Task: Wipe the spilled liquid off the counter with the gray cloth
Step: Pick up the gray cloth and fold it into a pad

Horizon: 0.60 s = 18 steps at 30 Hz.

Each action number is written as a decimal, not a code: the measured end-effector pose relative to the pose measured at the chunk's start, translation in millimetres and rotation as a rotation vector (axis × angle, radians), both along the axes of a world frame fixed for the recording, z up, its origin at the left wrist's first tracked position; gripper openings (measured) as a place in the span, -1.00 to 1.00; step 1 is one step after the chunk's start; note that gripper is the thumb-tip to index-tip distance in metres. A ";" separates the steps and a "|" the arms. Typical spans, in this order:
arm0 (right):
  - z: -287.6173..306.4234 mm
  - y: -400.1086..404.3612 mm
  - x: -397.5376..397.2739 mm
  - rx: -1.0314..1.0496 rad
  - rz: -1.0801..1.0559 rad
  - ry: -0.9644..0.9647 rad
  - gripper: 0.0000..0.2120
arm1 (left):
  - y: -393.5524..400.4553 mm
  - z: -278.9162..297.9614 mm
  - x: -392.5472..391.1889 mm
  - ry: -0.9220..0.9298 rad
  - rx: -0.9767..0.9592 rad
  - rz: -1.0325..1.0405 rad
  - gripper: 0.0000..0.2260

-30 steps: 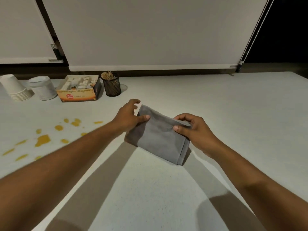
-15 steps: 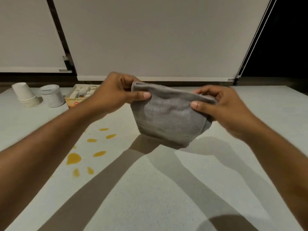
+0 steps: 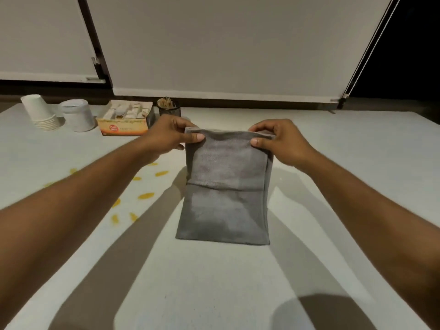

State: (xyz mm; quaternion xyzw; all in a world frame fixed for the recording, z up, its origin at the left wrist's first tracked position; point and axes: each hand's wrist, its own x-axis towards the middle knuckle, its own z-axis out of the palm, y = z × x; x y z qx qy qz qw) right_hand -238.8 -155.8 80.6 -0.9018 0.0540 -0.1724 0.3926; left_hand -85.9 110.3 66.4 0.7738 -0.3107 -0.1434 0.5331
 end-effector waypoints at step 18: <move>-127.0 27.1 -117.0 -0.317 0.263 -0.008 -0.74 | 92.3 -114.2 -101.6 -0.926 0.347 -0.280 -0.71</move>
